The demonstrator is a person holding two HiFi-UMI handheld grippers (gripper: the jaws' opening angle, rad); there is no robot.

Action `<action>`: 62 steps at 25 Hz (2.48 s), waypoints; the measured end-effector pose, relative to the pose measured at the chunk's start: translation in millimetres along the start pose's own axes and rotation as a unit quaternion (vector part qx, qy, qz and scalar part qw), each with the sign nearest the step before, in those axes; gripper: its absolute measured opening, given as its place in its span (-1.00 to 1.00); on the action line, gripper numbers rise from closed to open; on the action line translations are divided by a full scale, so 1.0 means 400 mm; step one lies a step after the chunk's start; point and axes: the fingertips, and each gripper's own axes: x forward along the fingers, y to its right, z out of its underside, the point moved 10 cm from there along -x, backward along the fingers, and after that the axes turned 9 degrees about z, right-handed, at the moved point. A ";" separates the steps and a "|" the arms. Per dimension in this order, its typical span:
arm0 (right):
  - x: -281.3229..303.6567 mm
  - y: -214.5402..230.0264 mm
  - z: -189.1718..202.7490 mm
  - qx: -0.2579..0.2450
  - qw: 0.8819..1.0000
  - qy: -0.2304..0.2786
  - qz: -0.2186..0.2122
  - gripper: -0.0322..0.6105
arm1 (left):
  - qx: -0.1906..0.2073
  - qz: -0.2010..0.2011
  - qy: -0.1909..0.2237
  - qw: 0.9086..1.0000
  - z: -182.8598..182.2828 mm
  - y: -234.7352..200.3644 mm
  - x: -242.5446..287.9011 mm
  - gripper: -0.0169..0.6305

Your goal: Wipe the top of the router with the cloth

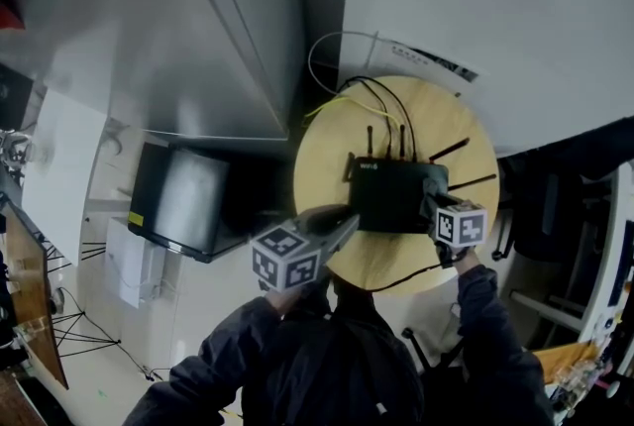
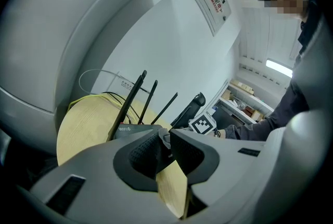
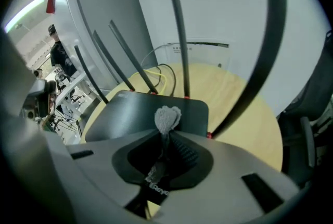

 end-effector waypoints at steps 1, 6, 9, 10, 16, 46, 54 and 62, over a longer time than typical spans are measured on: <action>-0.004 0.014 0.004 -0.002 1.000 0.001 0.007 -0.68 | 0.000 0.000 -0.001 1.000 0.001 0.001 0.000 -0.74; -0.007 0.056 0.029 -0.006 0.999 -0.008 0.035 -0.68 | 0.001 0.001 -0.002 1.000 0.008 0.004 -0.005 -0.74; -0.017 0.035 0.016 0.004 0.999 0.005 0.033 -0.68 | 0.000 -0.001 -0.002 1.000 0.009 0.004 -0.010 -0.74; -0.021 0.020 0.011 0.006 1.000 0.012 0.024 -0.68 | 0.000 -0.002 -0.002 1.000 0.009 0.004 -0.013 -0.74; -0.019 -0.172 -0.031 -0.017 0.998 0.038 -0.055 -0.68 | -0.002 -0.009 0.000 1.000 0.014 0.002 -0.028 -0.74; -0.029 -0.081 0.052 -0.023 0.999 0.003 -0.029 -0.68 | 0.001 0.003 -0.009 1.000 0.011 0.008 -0.022 -0.74; -0.058 0.076 0.120 0.018 0.999 -0.014 0.022 -0.68 | 0.002 0.001 -0.012 1.000 0.015 0.007 -0.037 -0.74; -0.078 -0.043 0.089 0.007 1.000 0.019 -0.006 -0.68 | 0.002 0.001 -0.013 1.000 0.018 0.006 -0.043 -0.74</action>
